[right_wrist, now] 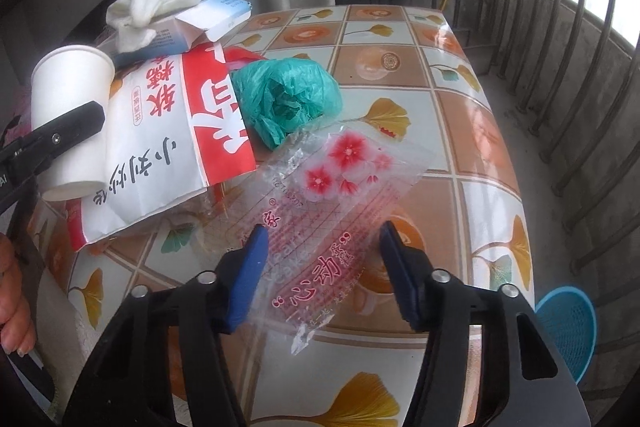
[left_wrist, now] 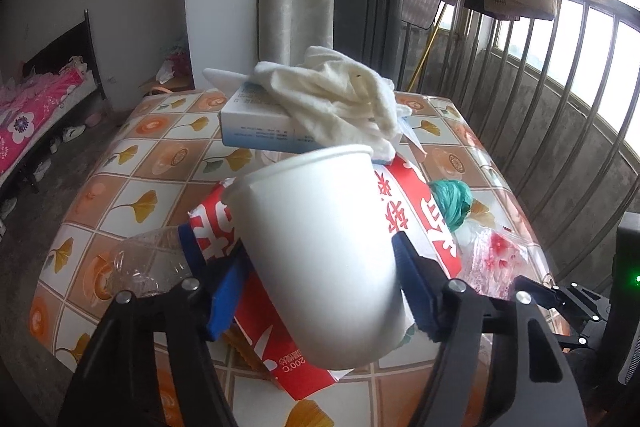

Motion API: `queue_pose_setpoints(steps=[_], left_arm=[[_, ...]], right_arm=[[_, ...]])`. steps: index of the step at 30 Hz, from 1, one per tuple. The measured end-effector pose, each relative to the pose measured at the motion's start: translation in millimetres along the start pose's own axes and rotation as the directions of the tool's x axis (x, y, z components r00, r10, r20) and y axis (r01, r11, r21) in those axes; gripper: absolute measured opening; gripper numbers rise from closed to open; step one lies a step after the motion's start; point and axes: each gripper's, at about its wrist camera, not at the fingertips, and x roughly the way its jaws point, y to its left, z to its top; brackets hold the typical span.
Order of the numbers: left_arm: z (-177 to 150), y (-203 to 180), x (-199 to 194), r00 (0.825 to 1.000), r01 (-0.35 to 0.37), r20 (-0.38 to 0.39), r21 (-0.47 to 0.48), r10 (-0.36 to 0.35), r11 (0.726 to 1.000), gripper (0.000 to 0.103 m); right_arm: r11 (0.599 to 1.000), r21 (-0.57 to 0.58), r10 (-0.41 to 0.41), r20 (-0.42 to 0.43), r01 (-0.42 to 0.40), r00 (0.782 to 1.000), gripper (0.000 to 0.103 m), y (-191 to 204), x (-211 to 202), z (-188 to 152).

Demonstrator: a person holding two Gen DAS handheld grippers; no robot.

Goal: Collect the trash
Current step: 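Close left tool on the white paper cup while right tool grasps the clear wrapper, then carry cup and wrapper over the blue wastebasket and open both tools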

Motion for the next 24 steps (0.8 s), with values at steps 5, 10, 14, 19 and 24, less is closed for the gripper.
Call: queue_pose_setpoints(steps=[5, 10, 14, 19, 24], left_arm=[[-2, 1, -10, 0.999, 0.027, 0.038, -0.002, -0.027, 1.0, 0.066], [-3, 1, -20, 0.996, 0.062, 0.06, -0.015, -0.061, 0.998, 0.065], [-3, 2, -35, 0.992, 0.085, 0.098, -0.018, -0.083, 0.996, 0.065], [-4, 1, -58, 0.982, 0.109, 0.157, -0.009, -0.106, 0.994, 0.065], [-1, -8, -81, 0.968, 0.151, 0.201, 0.006, -0.149, 0.989, 0.065]], right_arm=[[0.995, 0.094, 0.043, -0.011, -0.042, 0.999, 0.01, -20, -1, 2], [0.971, 0.197, 0.143, -0.017, -0.137, 0.99, 0.002, -39, -3, 2], [0.966, 0.209, 0.154, 0.006, -0.152, 0.988, 0.0, -45, -14, 3], [0.968, 0.205, 0.139, 0.049, -0.146, 0.989, 0.0, -53, -33, 4], [0.969, 0.202, 0.124, 0.11, -0.144, 0.986, 0.0, -64, -59, 3]])
